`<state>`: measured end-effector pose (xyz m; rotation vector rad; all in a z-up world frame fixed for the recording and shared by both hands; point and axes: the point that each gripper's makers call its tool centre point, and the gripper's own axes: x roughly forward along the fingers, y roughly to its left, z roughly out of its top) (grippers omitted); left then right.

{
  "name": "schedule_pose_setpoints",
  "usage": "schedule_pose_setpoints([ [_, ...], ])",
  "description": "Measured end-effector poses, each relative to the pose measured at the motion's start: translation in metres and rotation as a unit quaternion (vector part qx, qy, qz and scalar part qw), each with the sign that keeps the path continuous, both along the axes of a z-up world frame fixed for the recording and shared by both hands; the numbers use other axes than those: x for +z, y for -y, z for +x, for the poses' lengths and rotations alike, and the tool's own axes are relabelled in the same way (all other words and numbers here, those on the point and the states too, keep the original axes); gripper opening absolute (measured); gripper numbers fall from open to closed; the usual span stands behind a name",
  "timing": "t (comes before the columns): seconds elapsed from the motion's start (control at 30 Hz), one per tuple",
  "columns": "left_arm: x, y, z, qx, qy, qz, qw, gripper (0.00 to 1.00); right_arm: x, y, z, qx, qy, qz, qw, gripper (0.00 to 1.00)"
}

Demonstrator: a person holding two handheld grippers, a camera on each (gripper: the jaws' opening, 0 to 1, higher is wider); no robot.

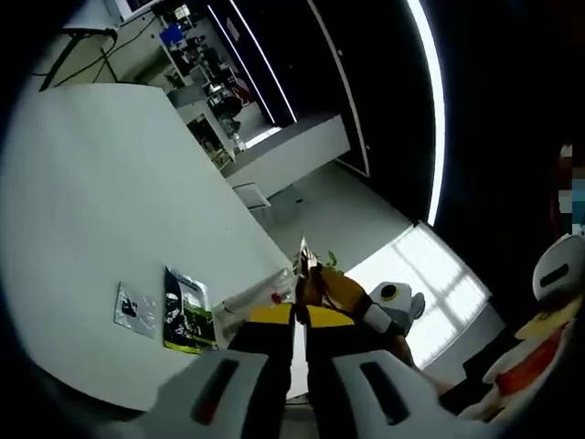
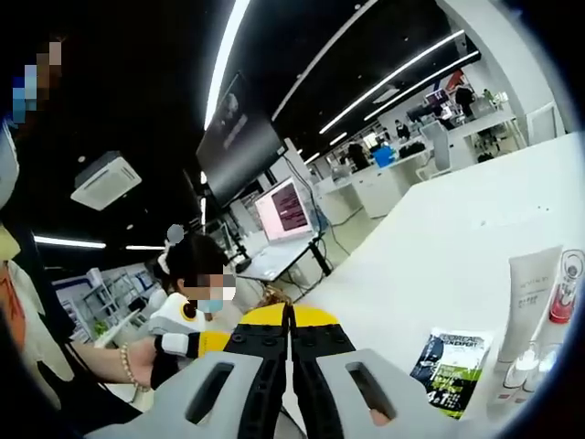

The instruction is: Arrange the skincare products in the storage area until every visible bottle or jar stands upright without overlapping.

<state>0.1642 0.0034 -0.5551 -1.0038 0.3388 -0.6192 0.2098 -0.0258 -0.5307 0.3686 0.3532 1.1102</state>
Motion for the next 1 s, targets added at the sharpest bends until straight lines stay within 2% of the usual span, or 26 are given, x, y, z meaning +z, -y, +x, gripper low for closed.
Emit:
schedule_pose_setpoints([
  [0.1,-0.001,-0.006,0.002,0.011,-0.002,-0.005,0.9999,0.0,-0.001,-0.001,0.003,0.0,-0.001,0.0,1.0,0.01],
  [0.23,-0.009,-0.022,0.011,0.044,-0.022,-0.011,0.9987,0.0,-0.007,-0.004,0.007,0.001,0.001,-0.017,0.9999,0.01],
  [0.3,-0.012,-0.023,0.013,0.043,-0.032,-0.017,0.9984,0.0,-0.008,-0.005,0.009,0.001,-0.004,-0.015,0.9999,0.01],
  [0.43,-0.018,-0.022,0.016,0.035,-0.044,-0.008,0.9984,0.0,-0.014,-0.008,0.014,-0.007,-0.007,-0.022,0.9997,0.01],
  [0.47,-0.02,-0.022,0.017,0.034,-0.054,-0.015,0.9978,0.0,-0.017,-0.007,0.016,-0.01,-0.008,-0.026,0.9996,0.01],
  [0.53,-0.022,-0.023,0.019,0.036,-0.055,-0.01,0.9978,0.0,-0.02,-0.008,0.018,-0.014,-0.012,-0.029,0.9994,0.01],
  [0.7,-0.035,-0.025,0.025,0.039,-0.081,0.003,0.9959,0.0,-0.038,-0.012,0.027,-0.019,0.009,-0.077,0.9968,0.01],
  [0.87,-0.042,-0.03,0.033,0.046,-0.097,-0.004,0.9943,0.0,-0.052,-0.018,0.04,-0.026,0.005,-0.09,0.9956,0.01],
  [1.0,-0.049,-0.033,0.04,0.048,-0.106,0.002,0.9932,0.0,-0.059,-0.021,0.046,-0.025,0.019,-0.111,0.9933,0.01],
])
